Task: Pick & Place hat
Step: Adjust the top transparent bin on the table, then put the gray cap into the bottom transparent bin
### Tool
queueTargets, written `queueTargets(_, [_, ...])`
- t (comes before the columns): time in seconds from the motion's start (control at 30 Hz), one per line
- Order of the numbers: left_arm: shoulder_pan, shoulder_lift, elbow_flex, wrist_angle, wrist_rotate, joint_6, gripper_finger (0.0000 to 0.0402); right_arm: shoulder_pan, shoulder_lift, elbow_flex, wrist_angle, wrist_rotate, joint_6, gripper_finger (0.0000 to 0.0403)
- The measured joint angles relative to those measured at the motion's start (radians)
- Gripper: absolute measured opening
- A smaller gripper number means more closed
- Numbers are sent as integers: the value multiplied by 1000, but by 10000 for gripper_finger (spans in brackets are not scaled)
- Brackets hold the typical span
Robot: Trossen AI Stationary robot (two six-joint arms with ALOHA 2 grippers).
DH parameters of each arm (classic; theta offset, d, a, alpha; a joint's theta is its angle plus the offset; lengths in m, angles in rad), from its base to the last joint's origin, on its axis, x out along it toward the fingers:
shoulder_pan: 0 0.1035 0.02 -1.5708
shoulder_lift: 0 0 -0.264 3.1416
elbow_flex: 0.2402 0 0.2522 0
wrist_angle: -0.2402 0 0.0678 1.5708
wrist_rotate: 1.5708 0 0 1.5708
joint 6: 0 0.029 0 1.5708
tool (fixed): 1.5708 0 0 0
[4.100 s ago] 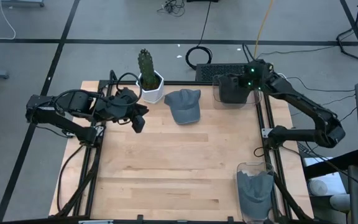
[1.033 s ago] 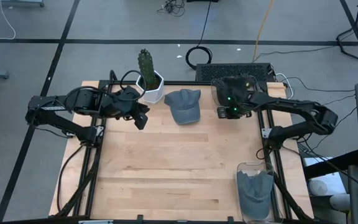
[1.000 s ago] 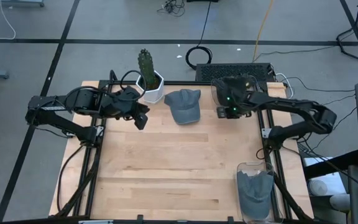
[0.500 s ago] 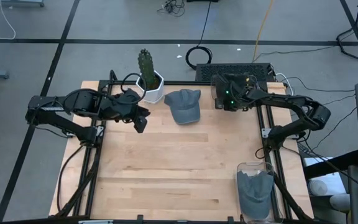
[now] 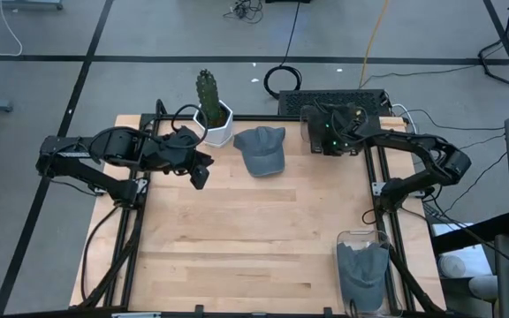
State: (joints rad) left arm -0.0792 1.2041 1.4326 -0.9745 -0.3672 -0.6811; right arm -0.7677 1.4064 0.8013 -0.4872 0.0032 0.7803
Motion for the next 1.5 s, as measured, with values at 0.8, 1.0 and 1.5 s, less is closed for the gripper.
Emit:
queueTargets(0.8, [0,0,0,-1,-1,22,76,-12,-77,0,-19,-36,-69,0])
queueTargets(1.0, [0,0,0,-1,-9,22,76,-12,-77,1,-35,-77,-37,0])
queueTargets(1.5, [0,0,0,11,-27,22,76,14,-94,2,-56,-269,-33,0])
